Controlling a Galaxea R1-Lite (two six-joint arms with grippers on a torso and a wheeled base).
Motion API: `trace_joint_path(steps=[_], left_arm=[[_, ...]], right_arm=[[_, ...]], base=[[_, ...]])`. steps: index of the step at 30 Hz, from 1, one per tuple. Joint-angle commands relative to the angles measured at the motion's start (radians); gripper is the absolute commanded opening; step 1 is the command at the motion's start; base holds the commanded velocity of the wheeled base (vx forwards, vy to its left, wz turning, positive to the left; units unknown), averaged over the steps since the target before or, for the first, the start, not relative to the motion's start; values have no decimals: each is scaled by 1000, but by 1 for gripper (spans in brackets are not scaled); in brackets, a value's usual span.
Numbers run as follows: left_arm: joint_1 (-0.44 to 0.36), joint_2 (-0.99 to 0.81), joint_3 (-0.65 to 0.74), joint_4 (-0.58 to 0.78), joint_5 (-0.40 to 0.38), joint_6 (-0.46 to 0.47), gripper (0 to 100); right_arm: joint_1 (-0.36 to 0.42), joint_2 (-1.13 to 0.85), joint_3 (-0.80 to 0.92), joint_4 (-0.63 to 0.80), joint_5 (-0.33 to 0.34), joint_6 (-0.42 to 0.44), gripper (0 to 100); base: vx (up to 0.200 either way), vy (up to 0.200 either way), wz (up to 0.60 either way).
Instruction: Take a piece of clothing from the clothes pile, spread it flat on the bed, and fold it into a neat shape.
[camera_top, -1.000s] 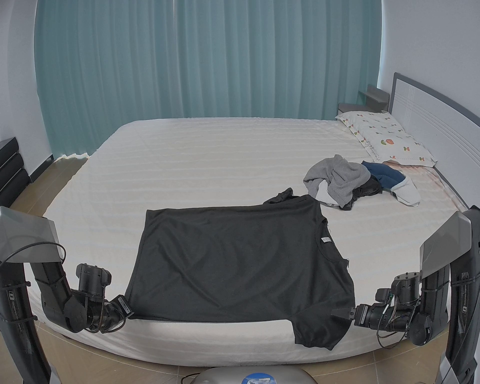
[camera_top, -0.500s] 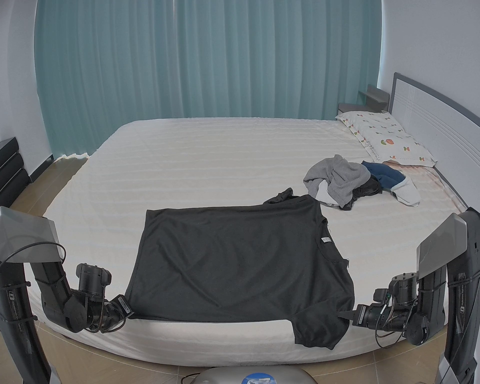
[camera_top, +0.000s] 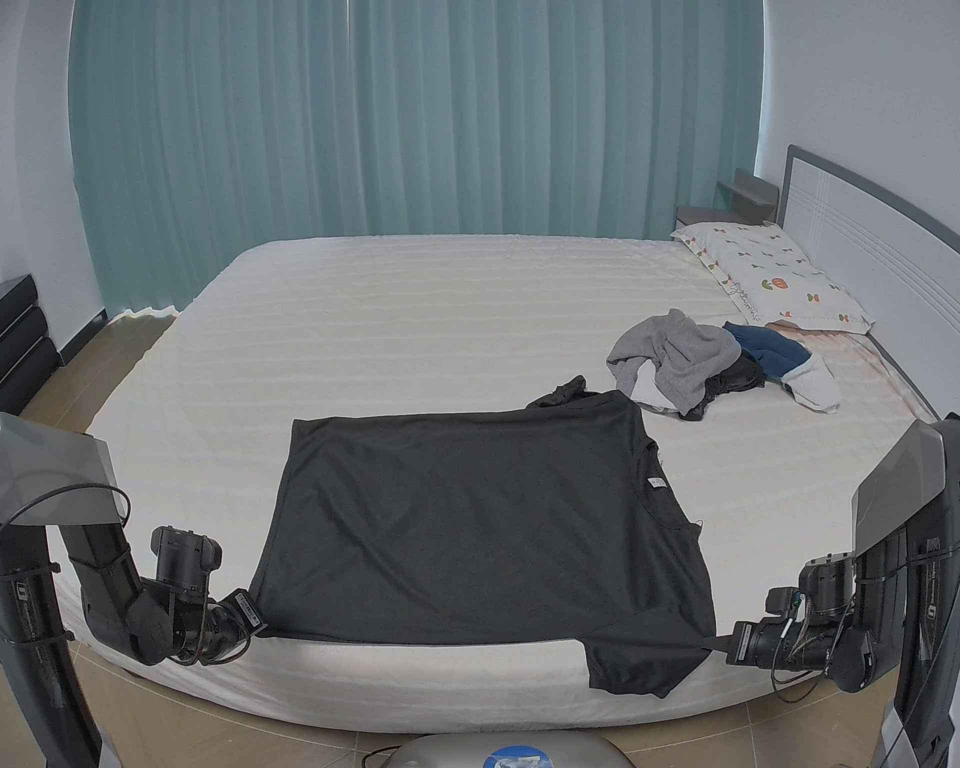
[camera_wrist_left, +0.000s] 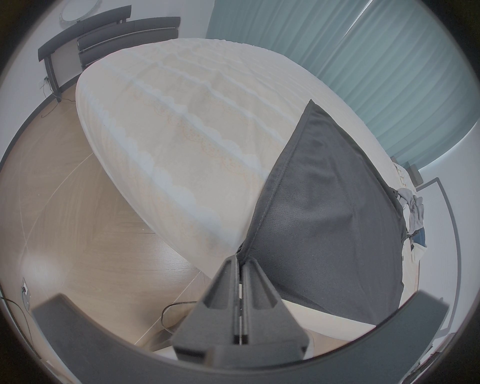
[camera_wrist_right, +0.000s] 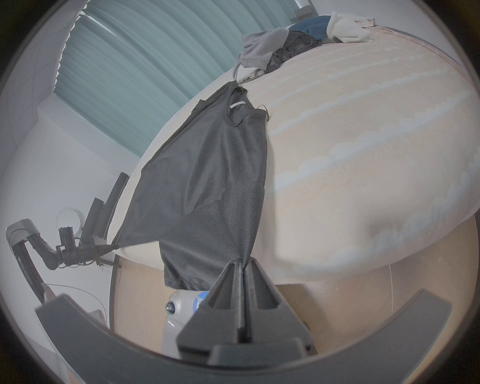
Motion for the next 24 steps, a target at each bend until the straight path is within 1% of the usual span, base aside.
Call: trace_joint_path(steps=[1,5,9,10,12,14,17,19,24], left_arm=[[6,-13,4,1,3,10,0],[16,-27,20,1,4,51,0],[38,-44,34,1,3,90,0],[38,-44,34,1,3,90,0],[43,-53,52,1,6,122,0],[47,-67,72,1,4,154,0],[47,-71,84,1,3,172,0],[46,-68,84,1,6,174,0],[47,-67,90,4,9,182,0]], right_arm=[[-16,-34,34,-8,13,-8,0],[-34,-51,57,-8,18,-20,0],[-55,-50,71,-7,35,-71,0],[-55,-50,71,-7,35,-71,0],[-72,-51,71,-1,36,-75,0],[-66,-51,71,10,38,-75,0],[-63,-53,71,18,36,-77,0],[-59,-65,71,33,36,-78,0],[-60,-142,71,164,38,-124,0]], base=[[0,0,0],[0,0,0],[0,0,0],[0,0,0],[0,0,0],[0,0,0],[0,0,0],[0,0,0],[0,0,0]])
